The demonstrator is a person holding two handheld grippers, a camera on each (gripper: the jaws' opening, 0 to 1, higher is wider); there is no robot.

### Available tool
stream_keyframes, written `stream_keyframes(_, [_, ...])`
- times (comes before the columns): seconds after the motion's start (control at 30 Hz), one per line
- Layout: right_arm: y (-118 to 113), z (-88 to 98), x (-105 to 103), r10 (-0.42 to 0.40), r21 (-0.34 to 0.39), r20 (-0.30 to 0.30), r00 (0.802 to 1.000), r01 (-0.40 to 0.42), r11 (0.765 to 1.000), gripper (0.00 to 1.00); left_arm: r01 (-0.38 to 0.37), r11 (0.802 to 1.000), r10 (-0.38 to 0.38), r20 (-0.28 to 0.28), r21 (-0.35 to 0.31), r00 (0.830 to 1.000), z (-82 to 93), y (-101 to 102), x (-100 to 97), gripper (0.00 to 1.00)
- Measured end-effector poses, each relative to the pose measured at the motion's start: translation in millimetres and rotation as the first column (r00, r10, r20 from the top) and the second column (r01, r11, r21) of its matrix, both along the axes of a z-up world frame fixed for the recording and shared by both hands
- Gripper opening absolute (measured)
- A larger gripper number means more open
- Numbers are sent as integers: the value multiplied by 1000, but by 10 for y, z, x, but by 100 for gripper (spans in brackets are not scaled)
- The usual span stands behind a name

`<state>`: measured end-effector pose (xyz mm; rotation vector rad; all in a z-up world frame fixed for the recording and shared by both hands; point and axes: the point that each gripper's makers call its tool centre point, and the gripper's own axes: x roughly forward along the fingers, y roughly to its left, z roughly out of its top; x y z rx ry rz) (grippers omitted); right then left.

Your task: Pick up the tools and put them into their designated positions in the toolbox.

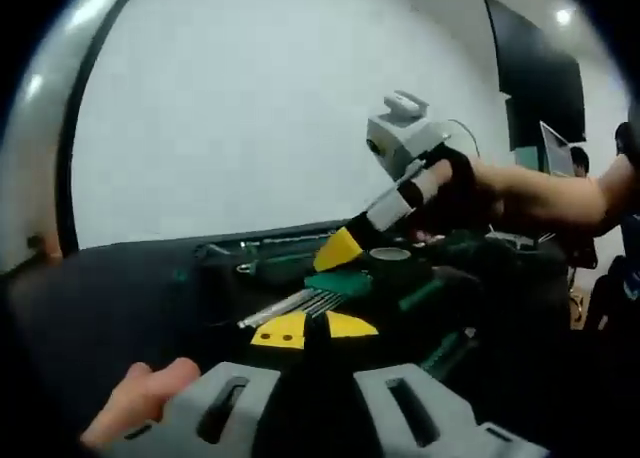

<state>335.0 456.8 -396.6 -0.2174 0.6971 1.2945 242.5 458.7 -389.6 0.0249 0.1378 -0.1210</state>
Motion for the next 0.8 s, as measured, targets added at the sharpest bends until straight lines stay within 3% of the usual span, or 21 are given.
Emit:
stream_keyframes(0.13, [-92,47,-27,-18,-2,-43,999,18,1000,5,-20,1000,20,-18,-17,1000,-17,54,57,7])
stream_keyframes(0.33, [-234,47,36,-40,-1,20,999,40,999,6,-18,1000,18,-44,-3,999,6,76,214,8])
stream_keyframes(0.5, [-432,159,76,-88,41,-28,996,90,995,6,26,1000,-24,-78,13,997,-18,96,335,8])
stream_keyframes(0.53, [-483,197,94,-107,61,-8,994,107,992,6,30,1000,-29,-131,8,991,-90,77,293,8])
stream_keyframes(0.57, [-533,254,119,-126,84,21,992,124,989,6,43,999,-43,-98,-1,994,-24,65,346,8])
stream_keyframes(0.63, [-645,381,90,-148,136,54,987,140,981,6,52,999,-52,-134,2,990,-58,111,346,8])
stream_keyframes(0.73, [-893,706,1,-230,309,106,967,188,932,6,51,999,-48,-157,16,987,-90,51,360,8])
stream_keyframes(0.8, [-1102,837,-108,-281,412,180,943,187,892,6,51,998,-45,-172,29,984,-94,-133,285,8])
